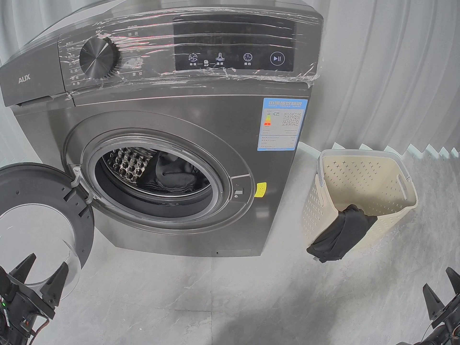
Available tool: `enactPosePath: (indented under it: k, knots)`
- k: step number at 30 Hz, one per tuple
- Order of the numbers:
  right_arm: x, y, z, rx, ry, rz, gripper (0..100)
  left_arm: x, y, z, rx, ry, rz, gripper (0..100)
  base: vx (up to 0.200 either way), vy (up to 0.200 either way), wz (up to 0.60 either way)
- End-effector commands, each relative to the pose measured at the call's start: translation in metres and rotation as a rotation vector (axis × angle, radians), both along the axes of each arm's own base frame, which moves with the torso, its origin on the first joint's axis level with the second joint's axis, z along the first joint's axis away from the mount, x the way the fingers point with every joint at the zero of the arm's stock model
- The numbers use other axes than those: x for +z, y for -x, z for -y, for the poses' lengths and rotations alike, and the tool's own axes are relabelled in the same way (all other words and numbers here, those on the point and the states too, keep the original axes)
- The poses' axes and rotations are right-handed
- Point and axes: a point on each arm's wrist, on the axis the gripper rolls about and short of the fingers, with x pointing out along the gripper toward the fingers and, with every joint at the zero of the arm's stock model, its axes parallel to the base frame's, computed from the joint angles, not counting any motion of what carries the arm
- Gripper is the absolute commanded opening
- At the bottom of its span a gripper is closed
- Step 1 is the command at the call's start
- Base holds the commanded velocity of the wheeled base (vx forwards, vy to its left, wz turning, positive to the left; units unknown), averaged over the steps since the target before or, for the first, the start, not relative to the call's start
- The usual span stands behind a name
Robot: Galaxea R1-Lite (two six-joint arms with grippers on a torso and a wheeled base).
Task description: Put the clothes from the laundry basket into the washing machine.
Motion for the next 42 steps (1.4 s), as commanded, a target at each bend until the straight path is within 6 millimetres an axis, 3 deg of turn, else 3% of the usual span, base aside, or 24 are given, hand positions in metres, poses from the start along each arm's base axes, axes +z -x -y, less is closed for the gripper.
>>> enactPosePath:
  k: [1, 8, 9, 14, 21, 24, 26, 30, 36, 42]
  knots:
    - [-0.009, 0.006, 0.000, -0.021, -0.005, 0.039, 100, -0.004, 0.014, -0.011, 0.089, 0.044, 0.072, 100, 0.000, -0.200, 0.00]
    - [-0.010, 0.006, 0.000, -0.025, 0.027, 0.031, 100, -0.013, 0.025, -0.019, 0.227, 0.027, 0.065, 100, 0.000, -0.200, 0.00]
    - [-0.010, 0.006, 0.000, -0.025, 0.030, 0.030, 100, -0.016, 0.033, -0.021, 0.233, 0.044, 0.104, 100, 0.000, -0.200, 0.00]
    - [-0.010, 0.006, 0.000, -0.019, 0.037, 0.031, 100, -0.043, 0.055, -0.021, 0.081, 0.019, 0.071, 100, 0.000, -0.200, 0.00]
    - [-0.010, 0.006, 0.000, -0.012, 0.046, 0.032, 100, -0.043, 0.053, -0.019, 0.052, -0.008, 0.053, 100, 0.000, -0.200, 0.00]
    - [-0.010, 0.006, 0.000, -0.002, 0.053, 0.033, 100, -0.044, 0.054, -0.017, 0.119, -0.092, 0.053, 100, 0.000, -0.200, 0.00]
    - [-0.010, 0.006, 0.000, -0.003, 0.052, 0.033, 100, -0.044, 0.056, -0.015, 0.146, -0.098, 0.076, 100, 0.000, 0.000, 0.00]
    - [-0.010, 0.006, 0.000, 0.001, 0.053, 0.033, 100, -0.045, 0.063, -0.011, -0.016, -0.098, 0.138, 100, 0.000, 0.000, 0.00]
    - [-0.010, 0.007, 0.000, 0.007, 0.054, 0.033, 100, -0.046, 0.062, -0.011, 0.000, -0.088, 0.140, 100, 0.000, 0.000, 0.00]
    - [-0.010, 0.007, -0.001, 0.033, 0.054, 0.034, 100, -0.046, 0.062, -0.012, 0.049, -0.077, 0.140, 100, 0.000, -0.200, 0.00]
